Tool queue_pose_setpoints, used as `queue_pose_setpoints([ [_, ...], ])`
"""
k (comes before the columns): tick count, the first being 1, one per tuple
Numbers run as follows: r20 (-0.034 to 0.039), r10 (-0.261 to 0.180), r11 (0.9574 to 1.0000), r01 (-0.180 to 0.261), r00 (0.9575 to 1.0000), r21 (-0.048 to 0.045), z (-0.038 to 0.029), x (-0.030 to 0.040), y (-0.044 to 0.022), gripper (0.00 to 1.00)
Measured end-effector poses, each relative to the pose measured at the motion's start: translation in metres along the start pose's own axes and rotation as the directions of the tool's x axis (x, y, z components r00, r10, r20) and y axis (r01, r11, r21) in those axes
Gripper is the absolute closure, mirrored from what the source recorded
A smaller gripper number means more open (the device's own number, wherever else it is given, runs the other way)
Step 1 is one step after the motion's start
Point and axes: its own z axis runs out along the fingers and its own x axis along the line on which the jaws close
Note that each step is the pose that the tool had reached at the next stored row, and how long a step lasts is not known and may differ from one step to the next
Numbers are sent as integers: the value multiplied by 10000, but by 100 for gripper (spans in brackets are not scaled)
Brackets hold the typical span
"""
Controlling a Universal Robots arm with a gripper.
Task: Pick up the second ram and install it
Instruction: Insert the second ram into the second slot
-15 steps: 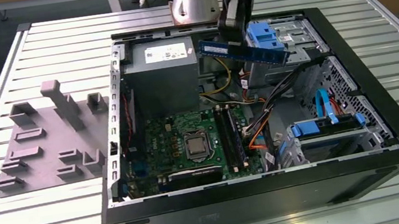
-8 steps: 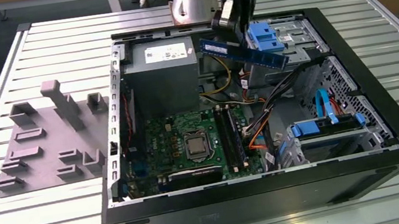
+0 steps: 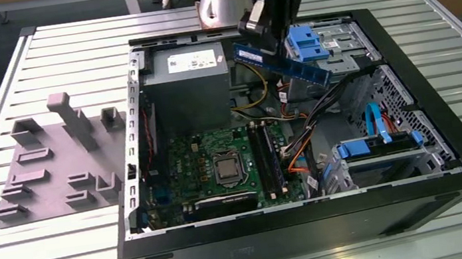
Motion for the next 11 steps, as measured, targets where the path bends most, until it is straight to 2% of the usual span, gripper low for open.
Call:
queue_pose_setpoints([
  [3, -19, 481, 9988, -481, 9988, 3, 5, 0, 1, 86],
  [6, -36, 941, 9956, -941, 9956, 7, 10, -1, 1, 86],
  [11, -64, 1723, 9850, -1723, 9850, 14, 20, -2, 2, 86],
])
